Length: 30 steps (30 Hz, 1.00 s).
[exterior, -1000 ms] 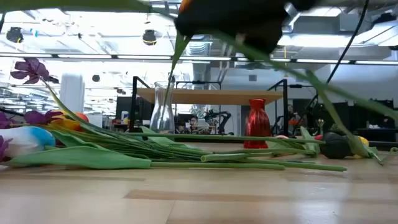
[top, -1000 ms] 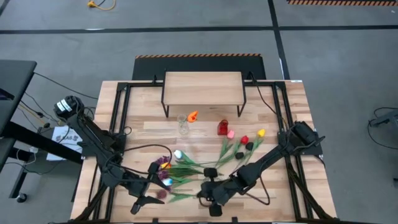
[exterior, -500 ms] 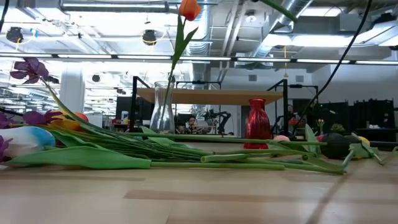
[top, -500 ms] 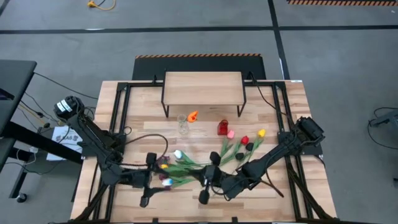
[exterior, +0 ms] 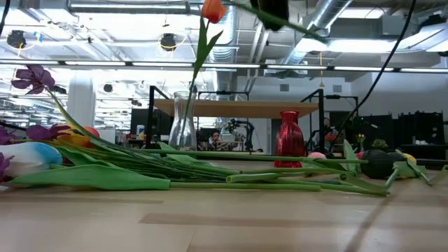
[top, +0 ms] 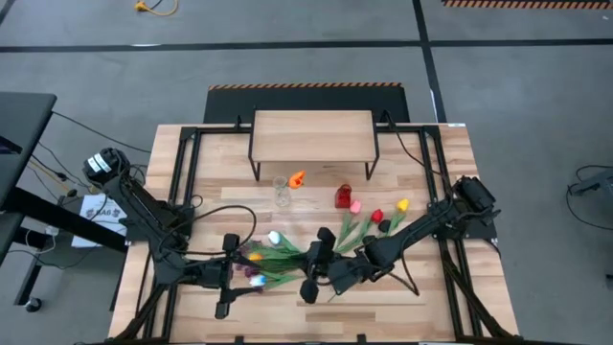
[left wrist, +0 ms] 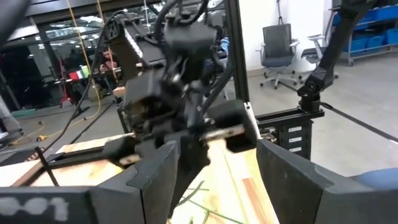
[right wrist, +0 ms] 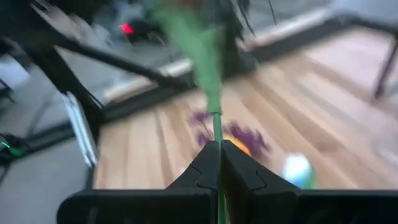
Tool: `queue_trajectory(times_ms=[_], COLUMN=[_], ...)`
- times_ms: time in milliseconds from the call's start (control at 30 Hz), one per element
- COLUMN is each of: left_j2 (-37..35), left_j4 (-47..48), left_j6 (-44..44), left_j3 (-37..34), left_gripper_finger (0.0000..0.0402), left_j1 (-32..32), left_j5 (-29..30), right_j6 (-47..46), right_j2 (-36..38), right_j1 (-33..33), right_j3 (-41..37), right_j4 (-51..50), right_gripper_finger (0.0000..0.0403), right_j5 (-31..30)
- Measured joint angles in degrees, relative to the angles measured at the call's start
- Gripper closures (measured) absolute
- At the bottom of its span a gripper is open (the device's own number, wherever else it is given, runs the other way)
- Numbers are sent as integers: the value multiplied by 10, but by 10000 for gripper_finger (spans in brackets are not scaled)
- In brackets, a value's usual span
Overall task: Pick and place flowers into a vace then onto a shelf
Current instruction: Put the maroon tulip into the transparent vase
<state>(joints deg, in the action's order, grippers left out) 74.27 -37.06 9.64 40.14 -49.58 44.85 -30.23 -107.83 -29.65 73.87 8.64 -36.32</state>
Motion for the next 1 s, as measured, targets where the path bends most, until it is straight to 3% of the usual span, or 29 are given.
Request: queue_trajectory(times_ms=[167,300,633,1000], left_j2=[0,0,0,0], left_j4=[-2,-2,-1,3], left_j6=[1,-3,-33,-49], left_j3=[0,0,0,0], left_gripper_finger=[191,191,191,191], left_j1=[-5,-5,-5,-5], left_j5=[0,0,-39,-37], right_j6=[-69,-80,34,216], right_j2=[-2,-2,-2,-2], right_j1=[-1,-1,1,-9], right_j3=[0,0,0,0], right_j4=[-121,-136,13,227], right_gripper_finger=[403,403,403,403], right_j5=[-50,-109,-151,-180])
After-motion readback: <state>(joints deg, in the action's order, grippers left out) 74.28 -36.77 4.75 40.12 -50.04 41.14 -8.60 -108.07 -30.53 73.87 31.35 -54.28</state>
